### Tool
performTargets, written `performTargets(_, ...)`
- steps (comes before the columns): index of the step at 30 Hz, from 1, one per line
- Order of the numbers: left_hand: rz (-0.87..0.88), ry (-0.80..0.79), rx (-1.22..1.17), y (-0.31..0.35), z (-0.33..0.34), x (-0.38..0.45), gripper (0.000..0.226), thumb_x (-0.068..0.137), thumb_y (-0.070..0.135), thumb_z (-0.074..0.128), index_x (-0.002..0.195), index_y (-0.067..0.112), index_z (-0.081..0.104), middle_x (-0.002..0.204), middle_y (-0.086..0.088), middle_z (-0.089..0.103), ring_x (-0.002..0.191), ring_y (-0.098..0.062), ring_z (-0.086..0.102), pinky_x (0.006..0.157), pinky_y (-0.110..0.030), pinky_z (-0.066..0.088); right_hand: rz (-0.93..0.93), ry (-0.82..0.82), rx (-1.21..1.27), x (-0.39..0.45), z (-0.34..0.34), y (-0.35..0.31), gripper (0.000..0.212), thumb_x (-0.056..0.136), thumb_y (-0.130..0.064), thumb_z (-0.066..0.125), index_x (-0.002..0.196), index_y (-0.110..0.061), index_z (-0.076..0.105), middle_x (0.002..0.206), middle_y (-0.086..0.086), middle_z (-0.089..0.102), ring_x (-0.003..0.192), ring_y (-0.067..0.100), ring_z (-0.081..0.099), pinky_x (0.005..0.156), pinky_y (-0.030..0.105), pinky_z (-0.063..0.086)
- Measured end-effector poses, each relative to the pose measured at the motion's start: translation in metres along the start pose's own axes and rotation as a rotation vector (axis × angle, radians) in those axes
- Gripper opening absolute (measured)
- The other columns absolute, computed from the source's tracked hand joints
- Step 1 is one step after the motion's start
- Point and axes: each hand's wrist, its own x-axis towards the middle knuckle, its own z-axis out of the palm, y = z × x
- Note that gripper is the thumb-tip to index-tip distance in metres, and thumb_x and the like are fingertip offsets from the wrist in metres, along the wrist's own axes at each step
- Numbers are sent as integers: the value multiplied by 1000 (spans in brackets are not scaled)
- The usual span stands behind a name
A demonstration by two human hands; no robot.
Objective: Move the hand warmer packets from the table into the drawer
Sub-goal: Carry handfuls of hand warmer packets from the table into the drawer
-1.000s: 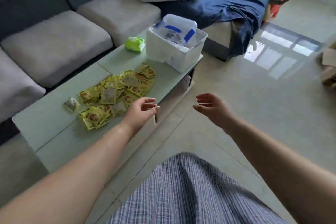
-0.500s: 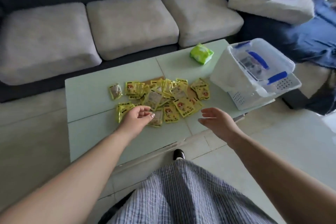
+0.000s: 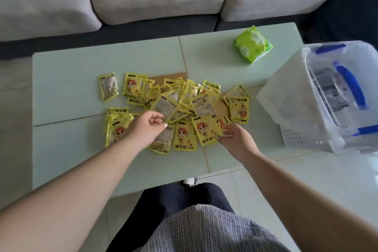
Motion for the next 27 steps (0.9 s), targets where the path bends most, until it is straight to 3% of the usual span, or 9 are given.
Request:
performTargets(3, -45, 27, 45, -13, 13, 35, 22, 82, 20, 70, 97, 27, 57, 100, 4, 64, 94, -16, 61, 89, -36, 52, 59, 20, -20, 31, 21, 12, 51, 82, -29, 68, 129, -19, 50, 122, 1, 59, 106, 20, 58, 80, 28, 46)
performTargets(9, -81, 101, 220, -41, 41, 103, 38, 83, 26, 69, 119, 23, 56, 116, 6, 59, 92, -13, 57, 66, -24, 46, 103, 72, -55, 100, 63, 29, 62, 80, -33, 67, 136, -22, 42, 133, 6, 52, 115, 25, 54, 76, 28, 41)
performTargets(12, -75, 209, 280, -53, 54, 129, 55, 79, 28, 73, 128, 22, 50, 132, -1, 52, 109, -22, 56, 79, -33, 52, 88, 173, -116, 127, 80, 37, 65, 76, -36, 70, 134, -24, 43, 132, 5, 49, 117, 28, 51, 83, 36, 50)
performTargets(17, -48, 289, 398, -70, 73, 148, 72, 75, 36, 75, 136, 21, 40, 138, -9, 42, 123, -27, 42, 92, -40, 47, 91, 220, -334, 143, 93, 50, 66, 74, -42, 72, 132, -26, 44, 133, 7, 44, 123, 28, 44, 93, 38, 43)
performTargets(20, -22, 338, 392, -71, 75, 149, 81, 73, 35, 76, 140, 19, 33, 140, -11, 39, 127, -30, 40, 97, -45, 43, 35, 237, -369, 145, 94, 56, 66, 73, -40, 74, 130, -24, 45, 128, 6, 51, 119, 29, 48, 90, 38, 44)
performTargets(22, -23, 360, 376, -71, 73, 148, 81, 74, 35, 76, 140, 17, 32, 138, -10, 43, 122, -29, 47, 92, -45, 47, 16, 225, -358, 147, 93, 57, 60, 73, -40, 73, 125, -23, 49, 121, 3, 58, 113, 27, 54, 84, 36, 45)
performTargets(24, -58, 354, 307, -71, 70, 145, 74, 76, 33, 75, 136, 15, 36, 128, -8, 52, 105, -27, 57, 72, -37, 52, -6, 172, -331, 148, 89, 56, 45, 77, -41, 71, 115, -23, 56, 111, 0, 64, 102, 25, 60, 76, 34, 47)
performTargets(27, -124, 309, 125, -72, 64, 136, 53, 79, 27, 73, 123, 14, 46, 103, 1, 59, 81, -18, 58, 52, -23, 40, -24, 60, -94, 145, 76, 49, 17, 82, -38, 67, 94, -26, 64, 89, -5, 69, 77, 14, 61, 58, 27, 43)
